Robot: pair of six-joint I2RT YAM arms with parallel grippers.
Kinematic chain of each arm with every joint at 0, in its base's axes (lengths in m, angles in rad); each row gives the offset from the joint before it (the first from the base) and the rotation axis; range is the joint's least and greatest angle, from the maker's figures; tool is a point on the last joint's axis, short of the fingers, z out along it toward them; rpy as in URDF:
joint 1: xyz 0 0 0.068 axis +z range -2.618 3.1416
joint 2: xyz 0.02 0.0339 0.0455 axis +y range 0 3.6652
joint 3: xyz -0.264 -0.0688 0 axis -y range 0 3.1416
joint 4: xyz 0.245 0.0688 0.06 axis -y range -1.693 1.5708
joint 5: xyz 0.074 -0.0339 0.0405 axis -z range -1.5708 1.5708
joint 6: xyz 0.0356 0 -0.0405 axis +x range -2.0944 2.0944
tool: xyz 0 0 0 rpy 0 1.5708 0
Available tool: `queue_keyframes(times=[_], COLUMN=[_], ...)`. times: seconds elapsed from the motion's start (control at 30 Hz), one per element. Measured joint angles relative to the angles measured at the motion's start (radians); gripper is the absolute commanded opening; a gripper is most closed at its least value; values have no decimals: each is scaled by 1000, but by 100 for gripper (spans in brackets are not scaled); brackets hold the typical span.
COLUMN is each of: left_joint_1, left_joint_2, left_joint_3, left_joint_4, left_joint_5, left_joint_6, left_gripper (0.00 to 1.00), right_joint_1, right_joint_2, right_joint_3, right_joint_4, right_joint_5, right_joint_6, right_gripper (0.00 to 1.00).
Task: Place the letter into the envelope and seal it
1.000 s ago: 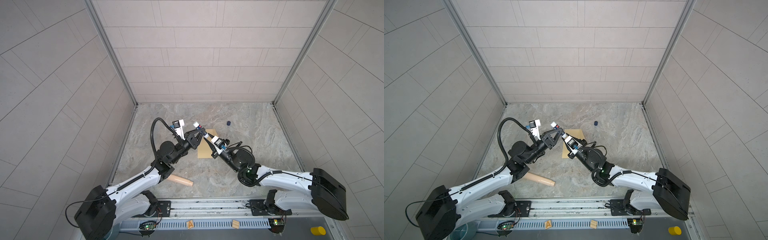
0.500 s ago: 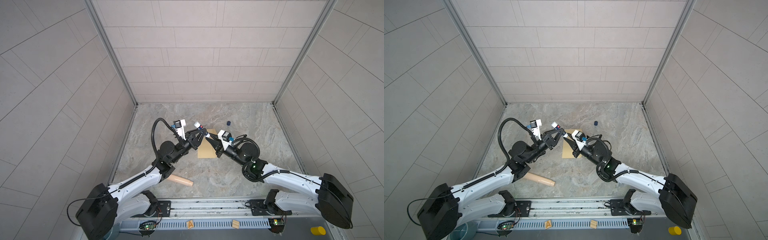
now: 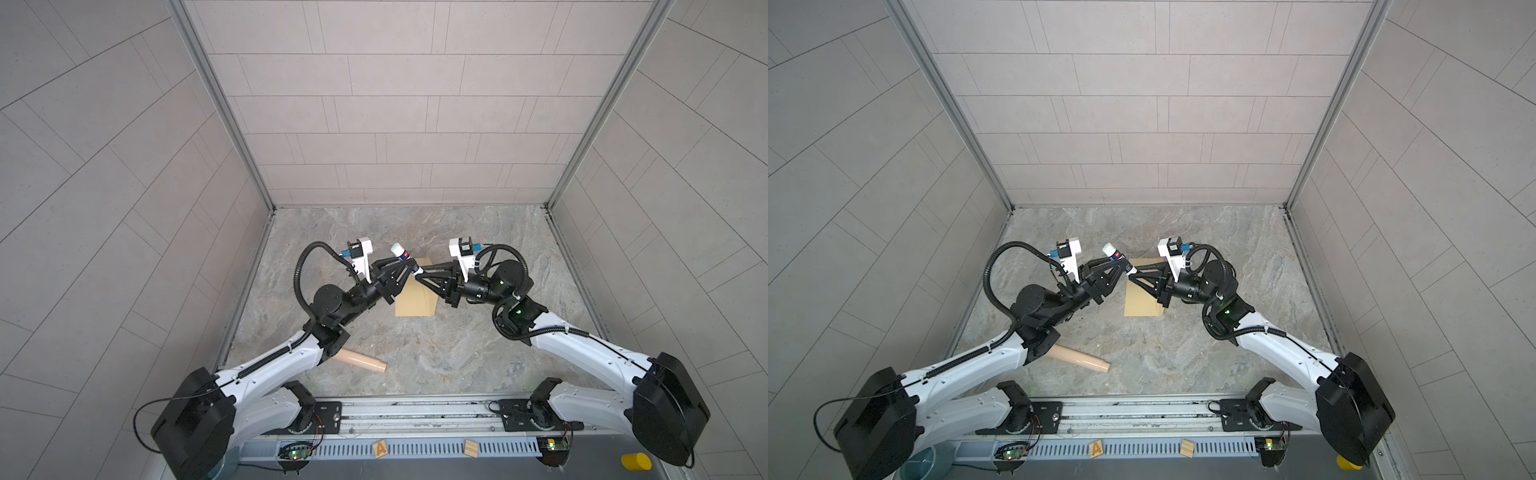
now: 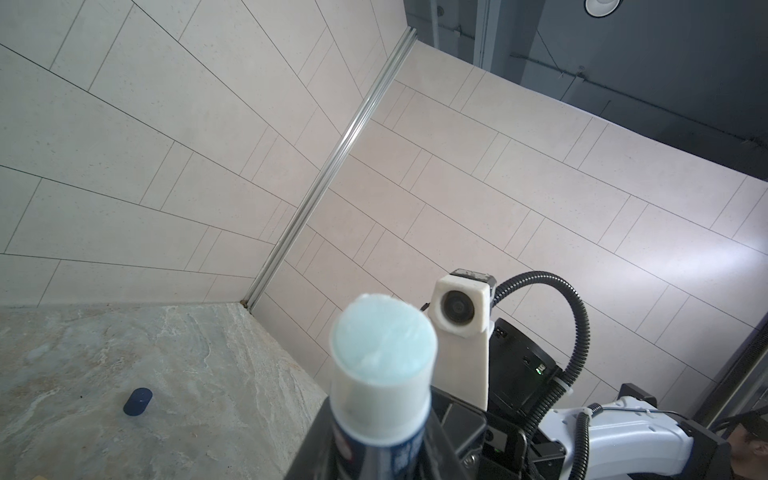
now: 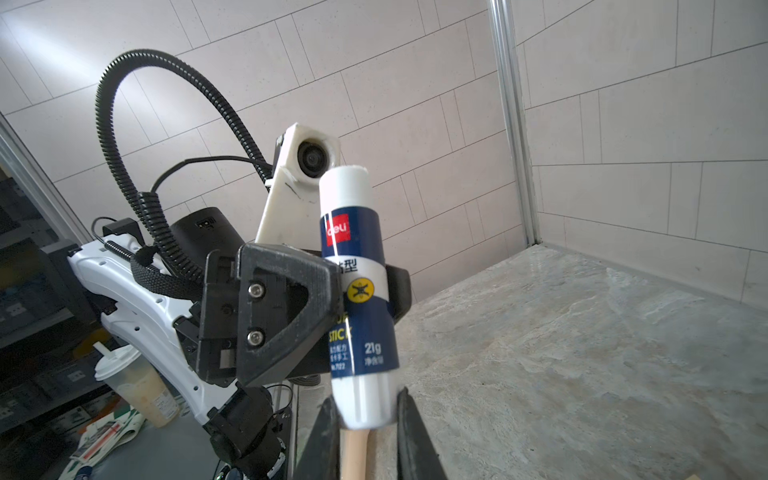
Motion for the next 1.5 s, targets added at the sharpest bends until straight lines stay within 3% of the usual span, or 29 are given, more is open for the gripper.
queue_keyframes(times=[0.1,0.2,0.33,0.5,0.63,1.03,1.5], left_joint_1=[0,0,-3,-9,-9,-8,-8], left_joint_2=[-2,-6,-10,-21,-21,-21,-21], left_joint_3=[0,0,0,0,0,0,0], left_joint_4=[-5,-31,-64,-82,-99,-118,-118], left_joint_5=[-2,-27,-60,-63,-72,-100,-100], left_joint_6=[0,-11,-50,-84,-93,-95,-95], left_gripper=[0,0,0,0,0,0,0], right_joint_1=[-2,16,114,247,301,320,320], right_joint_2=[2,-8,-68,-108,-101,-81,-48], right_joint_3=[0,0,-6,-37,-64,-89,-85], right_joint_4=[0,-33,-131,-156,-116,-3,7], right_joint_5=[-3,35,234,510,646,752,771], right_joint_6=[-1,-67,-285,-554,-661,-684,-645], right_gripper=[25,41,51,51,50,36,30])
